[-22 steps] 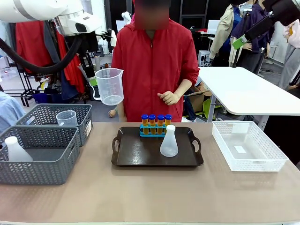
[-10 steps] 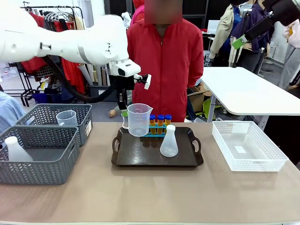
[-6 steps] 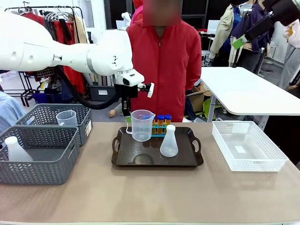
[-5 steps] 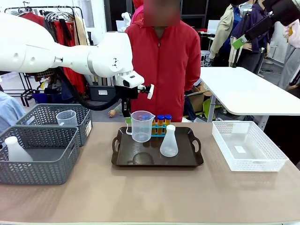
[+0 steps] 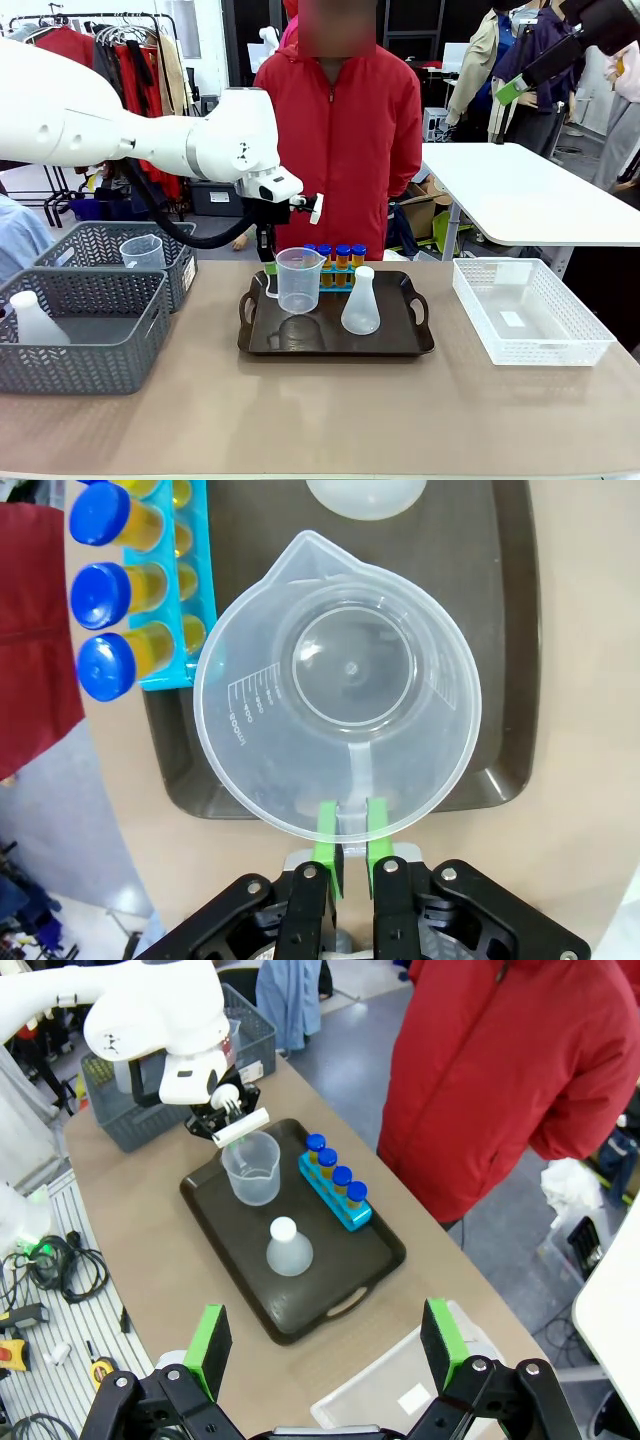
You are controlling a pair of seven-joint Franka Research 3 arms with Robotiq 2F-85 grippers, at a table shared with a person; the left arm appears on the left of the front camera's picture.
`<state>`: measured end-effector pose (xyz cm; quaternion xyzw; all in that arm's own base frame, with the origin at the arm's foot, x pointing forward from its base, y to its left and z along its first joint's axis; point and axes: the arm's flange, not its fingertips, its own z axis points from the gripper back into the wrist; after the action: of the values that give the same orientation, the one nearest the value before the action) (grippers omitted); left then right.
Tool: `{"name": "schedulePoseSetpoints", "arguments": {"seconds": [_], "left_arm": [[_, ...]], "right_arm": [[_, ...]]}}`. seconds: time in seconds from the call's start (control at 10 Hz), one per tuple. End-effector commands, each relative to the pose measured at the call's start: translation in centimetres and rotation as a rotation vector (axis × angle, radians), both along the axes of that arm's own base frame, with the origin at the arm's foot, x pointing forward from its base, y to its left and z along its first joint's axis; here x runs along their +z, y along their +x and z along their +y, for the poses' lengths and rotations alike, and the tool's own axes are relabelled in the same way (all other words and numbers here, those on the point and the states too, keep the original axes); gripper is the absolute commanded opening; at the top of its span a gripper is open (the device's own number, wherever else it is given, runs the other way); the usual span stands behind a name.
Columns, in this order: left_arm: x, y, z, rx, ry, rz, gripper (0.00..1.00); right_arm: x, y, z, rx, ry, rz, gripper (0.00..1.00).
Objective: Prepare the laboratory tools.
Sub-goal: Pick up one Large Measuring Cup and place it on the Handle tray.
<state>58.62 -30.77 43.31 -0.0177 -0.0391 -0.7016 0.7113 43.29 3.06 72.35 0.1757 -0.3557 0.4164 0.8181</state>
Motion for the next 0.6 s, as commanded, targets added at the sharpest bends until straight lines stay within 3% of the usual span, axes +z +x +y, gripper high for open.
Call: {"name": "schedulePoseSetpoints", "arguments": {"seconds": [0.0,0.5], "left_arm": [[-1.0,-0.2,0.9,0.002,-0.027,-0.007,0.00],[-2.6,0.5,1.1,0.014,-0.031,0.008,0.00]], "right_arm": [[0.1,0.0,-0.1,0.012,0.011,-0.005,1.00],[0.1,0.0,-0.1,0.012,0.011,-0.005,1.00]]}}
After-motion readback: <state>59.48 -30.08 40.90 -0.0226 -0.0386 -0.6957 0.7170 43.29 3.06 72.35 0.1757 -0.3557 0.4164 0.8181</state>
